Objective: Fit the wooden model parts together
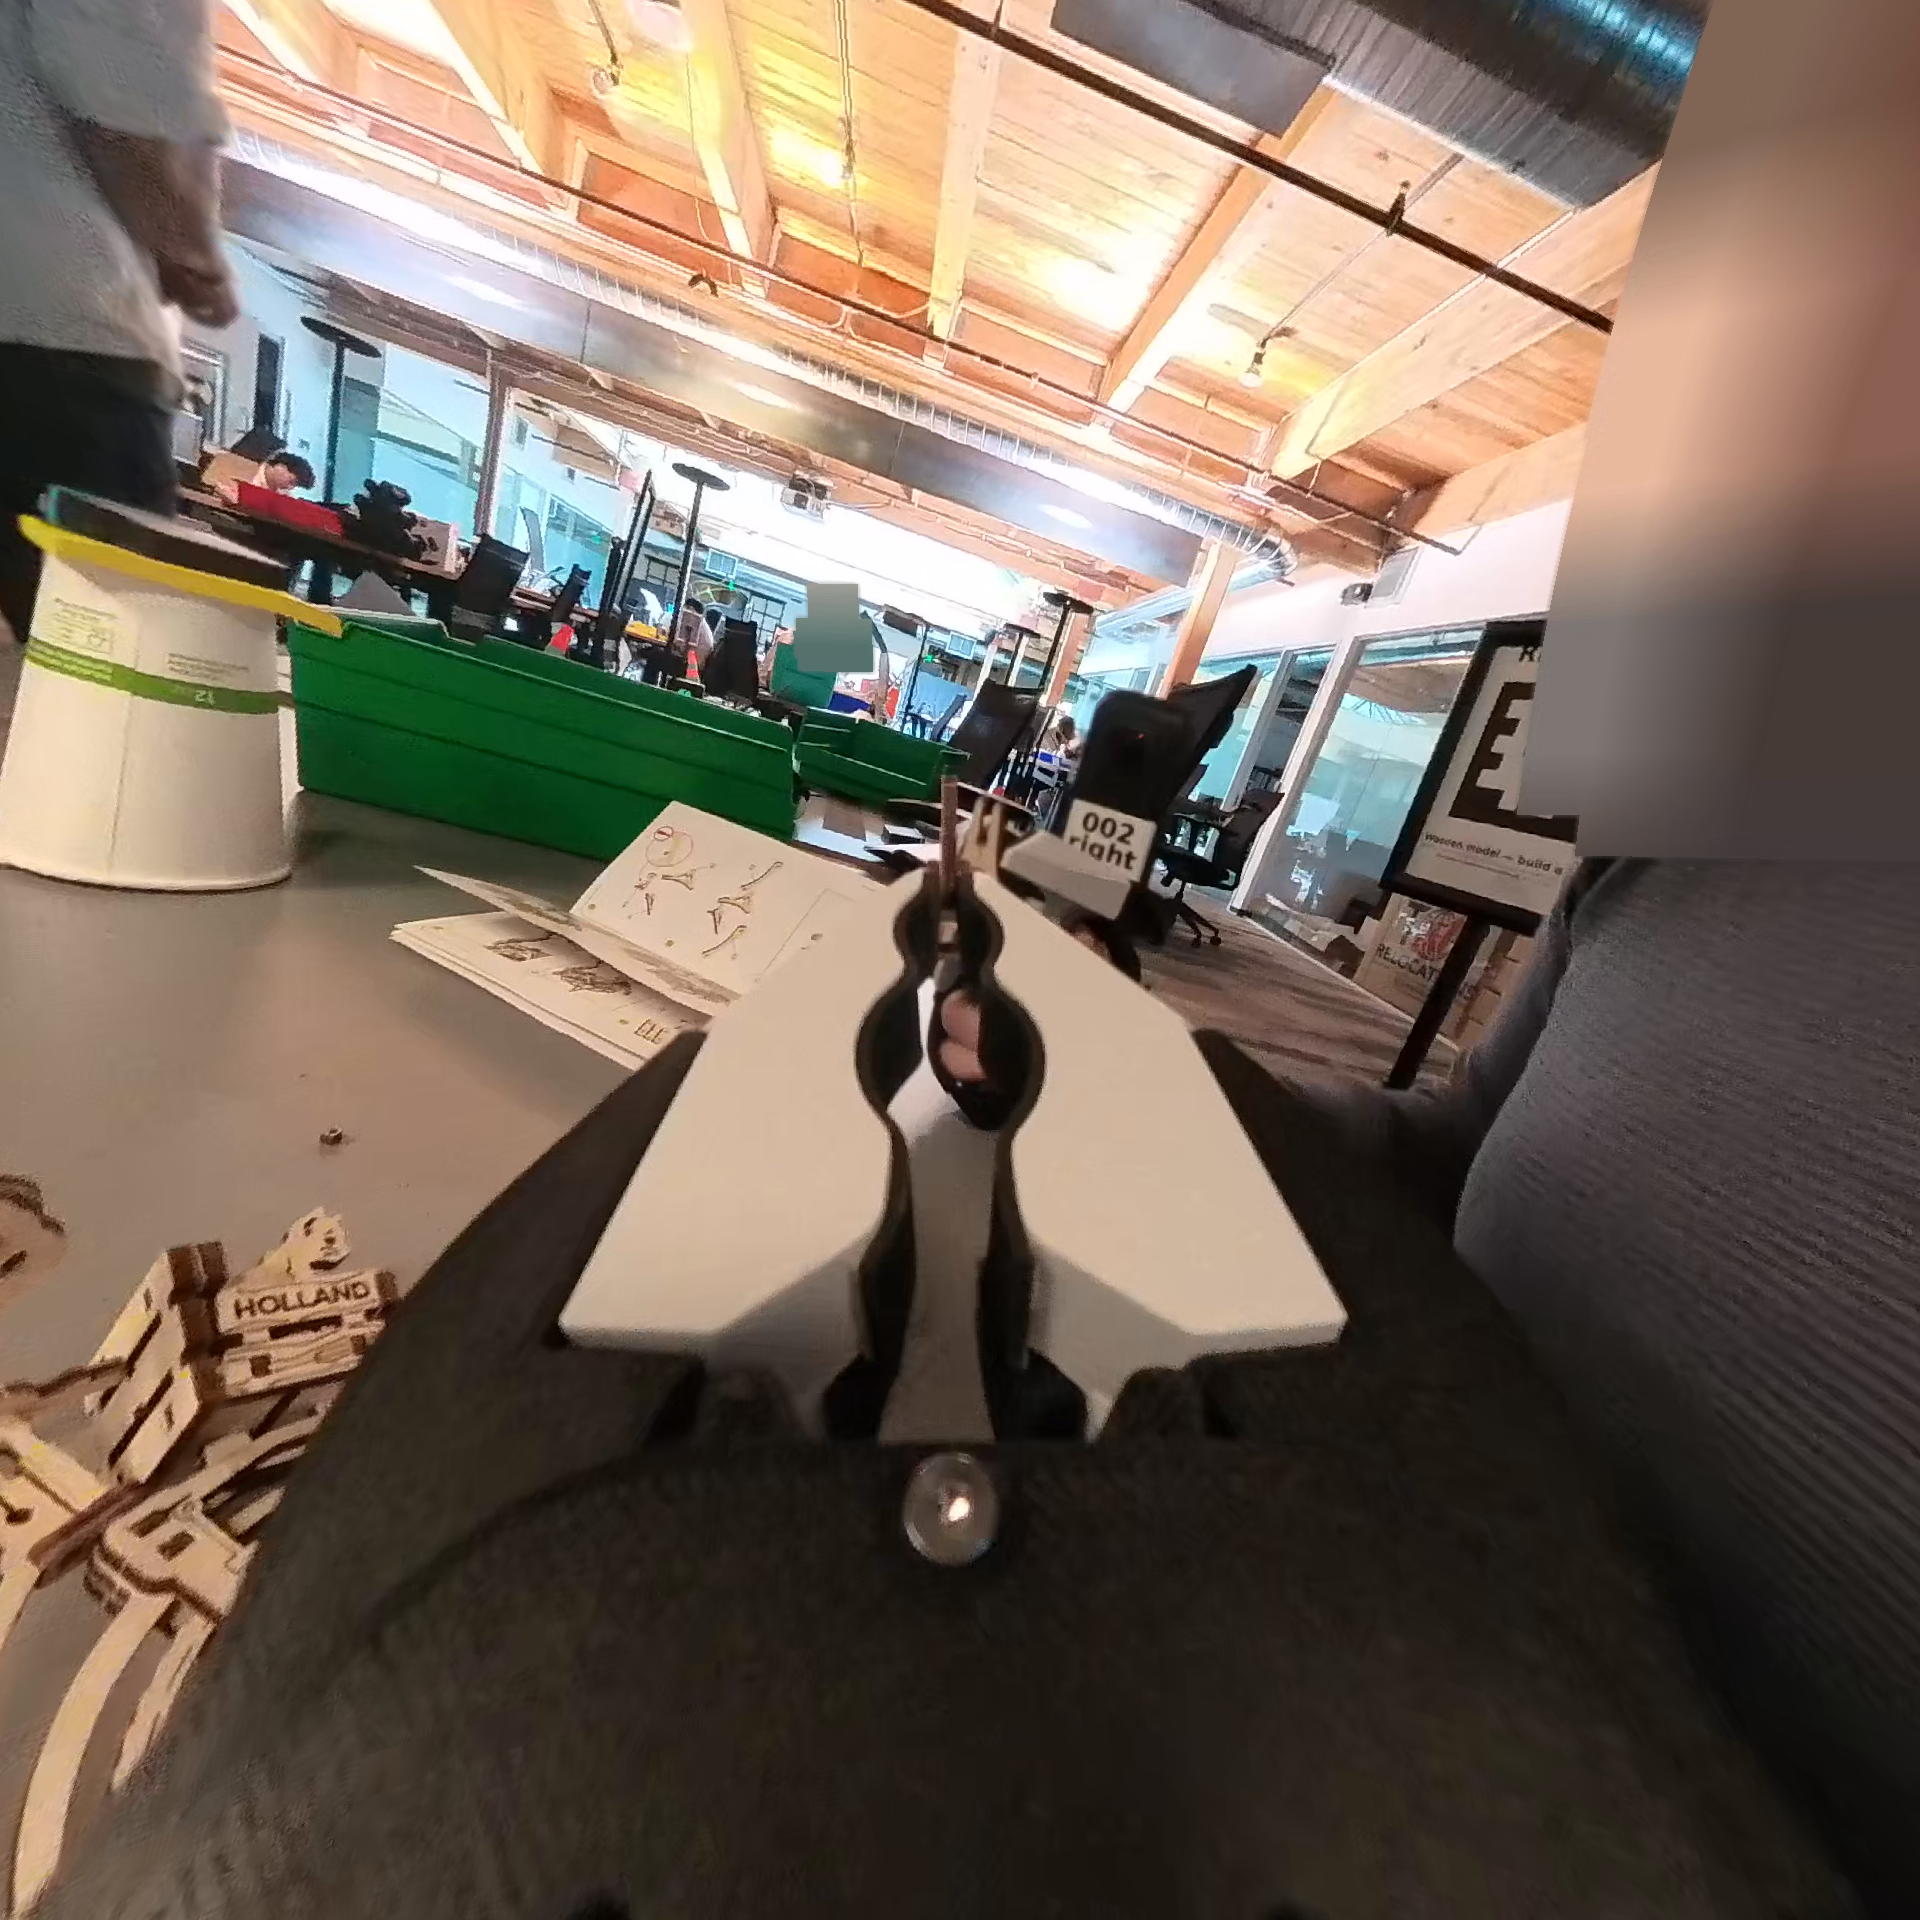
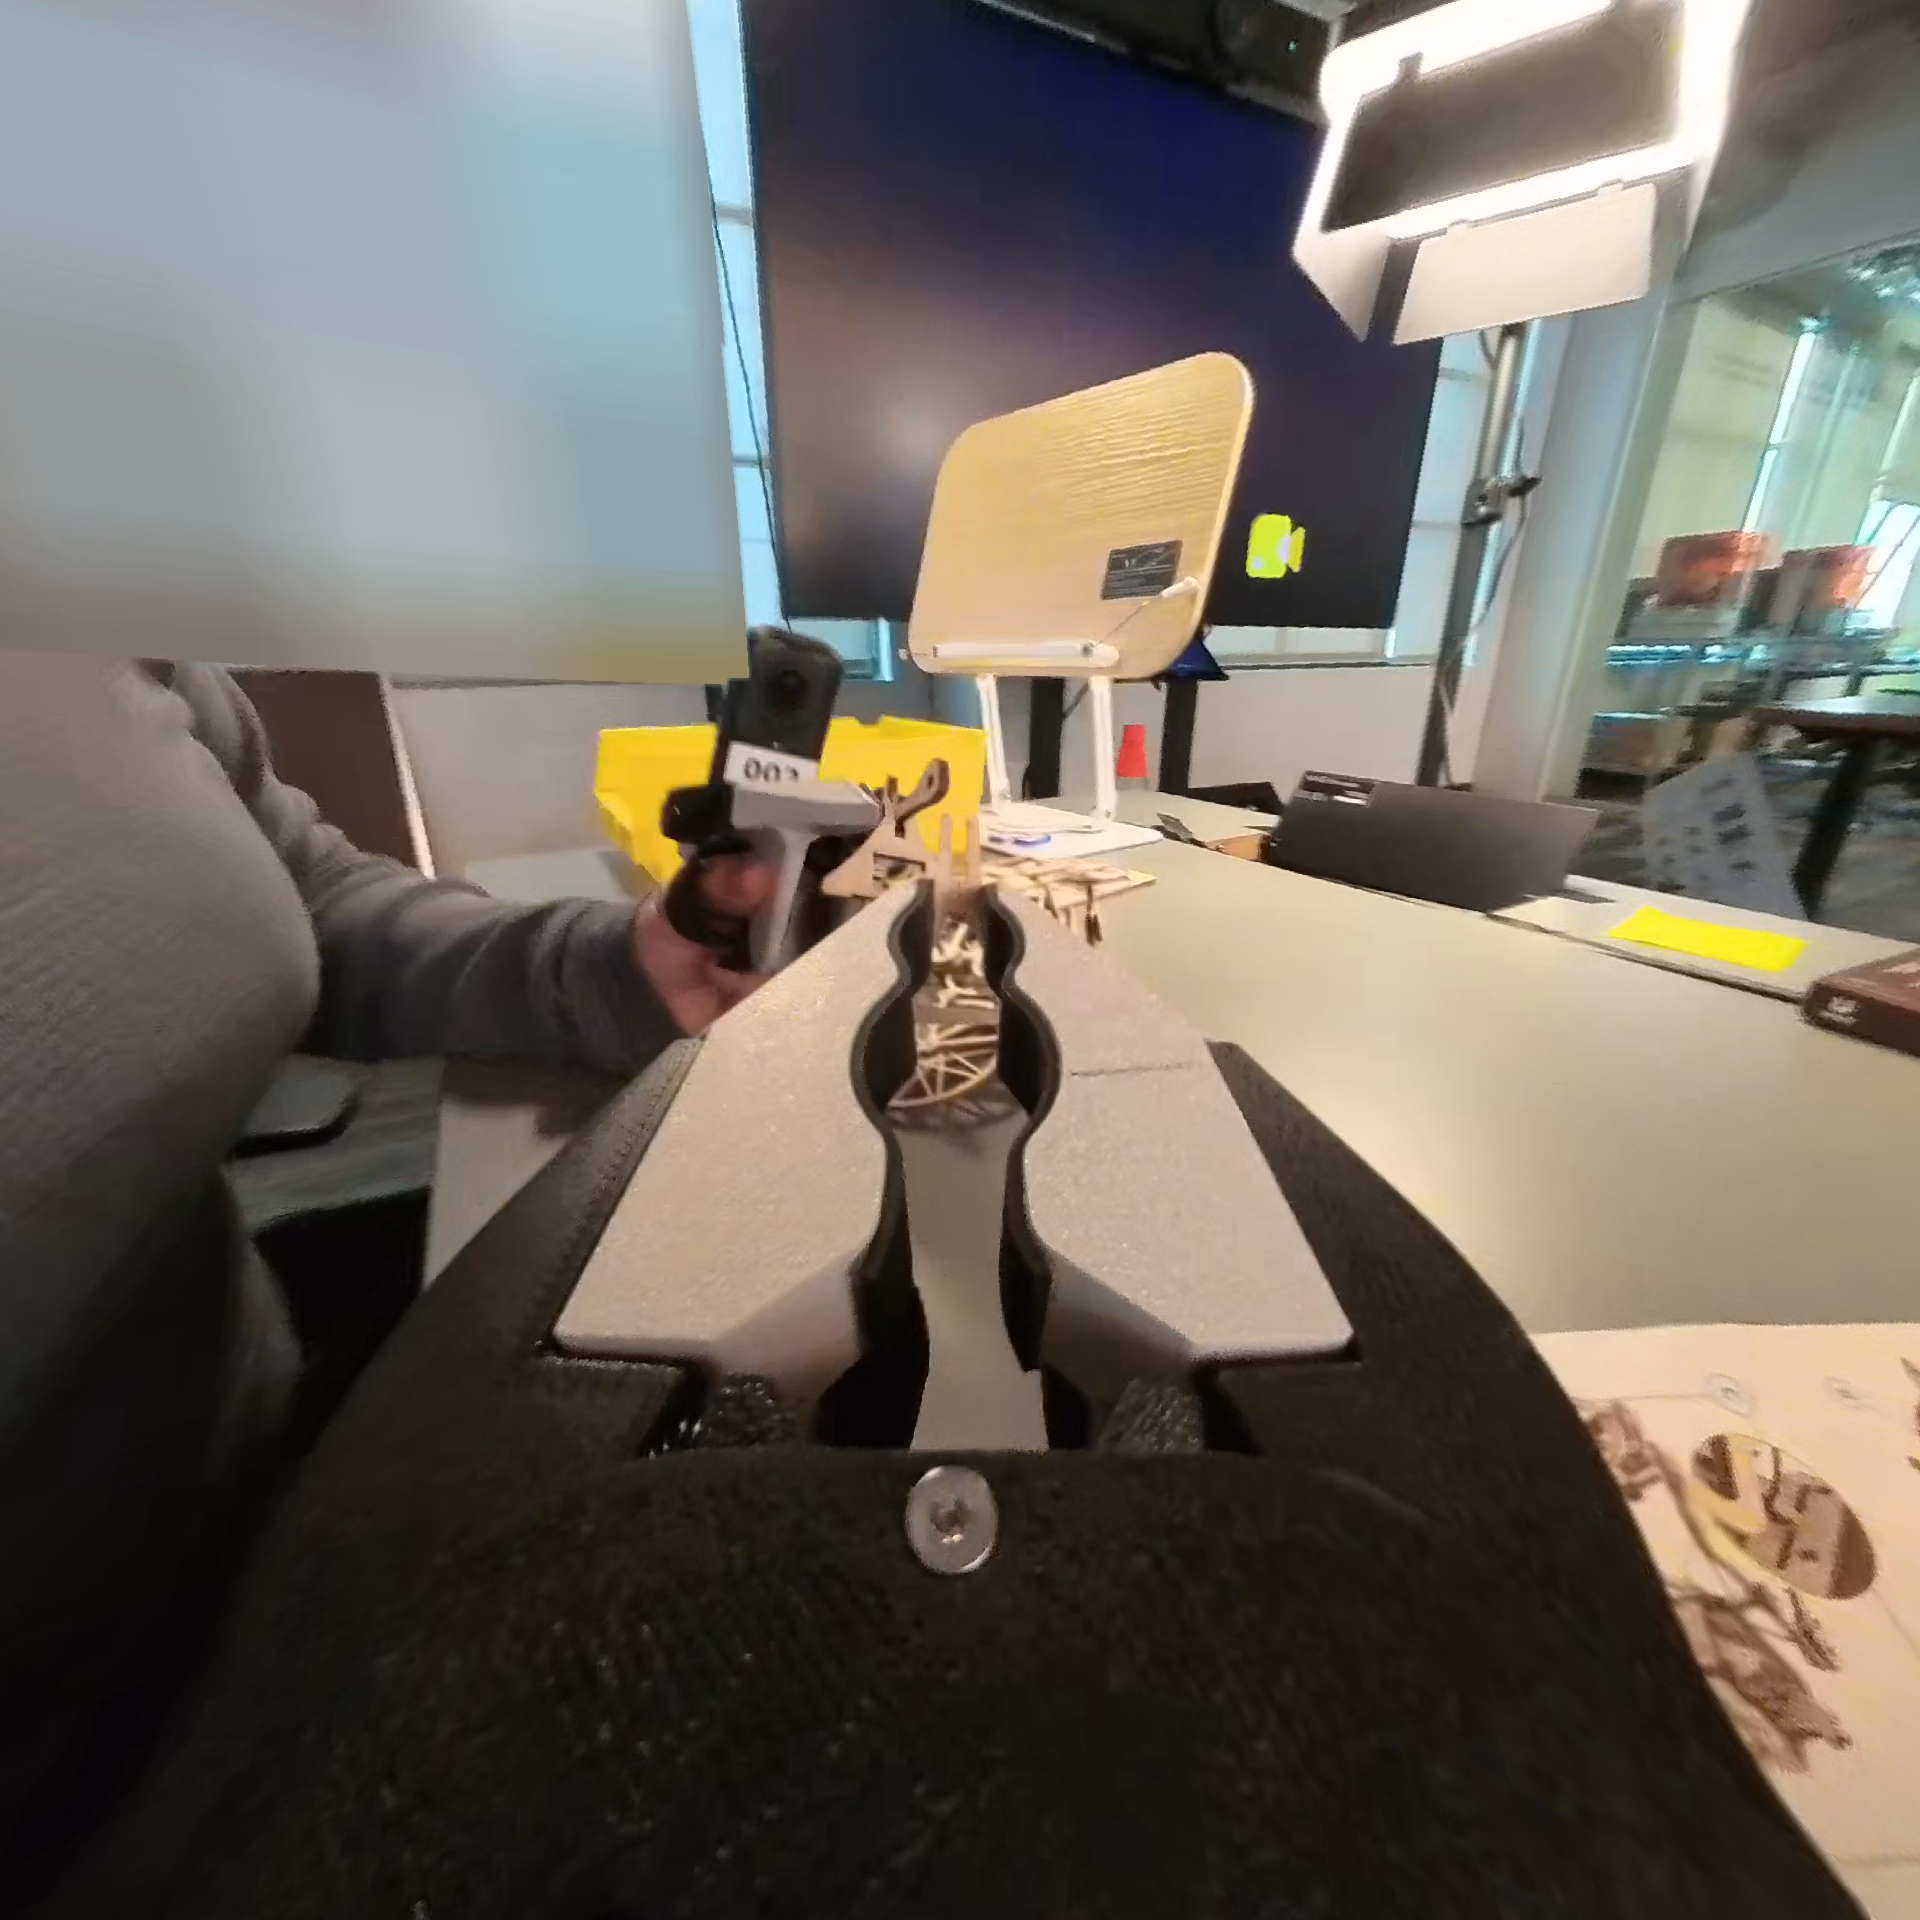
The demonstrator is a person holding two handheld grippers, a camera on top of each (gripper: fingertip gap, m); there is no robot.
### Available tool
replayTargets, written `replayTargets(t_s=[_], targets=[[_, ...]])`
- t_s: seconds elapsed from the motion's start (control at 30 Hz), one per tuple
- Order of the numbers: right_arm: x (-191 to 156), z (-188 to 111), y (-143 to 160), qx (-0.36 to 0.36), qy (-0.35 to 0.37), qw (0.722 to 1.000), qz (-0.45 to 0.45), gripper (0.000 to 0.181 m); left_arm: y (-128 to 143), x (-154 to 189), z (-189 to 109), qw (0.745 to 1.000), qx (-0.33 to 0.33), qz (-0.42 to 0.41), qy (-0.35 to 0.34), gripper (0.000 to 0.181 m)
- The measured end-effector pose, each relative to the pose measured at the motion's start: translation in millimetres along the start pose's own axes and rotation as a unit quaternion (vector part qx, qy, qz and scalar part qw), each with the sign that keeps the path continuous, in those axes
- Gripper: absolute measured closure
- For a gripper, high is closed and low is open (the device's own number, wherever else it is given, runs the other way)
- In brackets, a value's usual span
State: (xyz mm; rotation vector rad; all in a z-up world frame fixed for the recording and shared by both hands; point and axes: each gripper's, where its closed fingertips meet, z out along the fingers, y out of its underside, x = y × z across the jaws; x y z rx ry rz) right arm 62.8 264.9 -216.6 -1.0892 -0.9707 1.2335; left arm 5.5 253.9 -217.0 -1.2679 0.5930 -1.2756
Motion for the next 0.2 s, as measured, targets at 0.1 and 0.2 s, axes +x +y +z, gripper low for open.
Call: replayTargets(t_s=[0.1,0.2], targets=[[-9.6,10.1,10.5,-0.038,-0.008,0.997,-0.061,0.176,1.6,-1.2,1.1,1.000,-0.006,0.008,-0.007,0.180],[-14.3,14.8,16.4,-0.057,-0.012,0.995,-0.085,0.176,1.0,-6.5,1.1,1.000,-0.005,0.018,-0.025,0.180]])
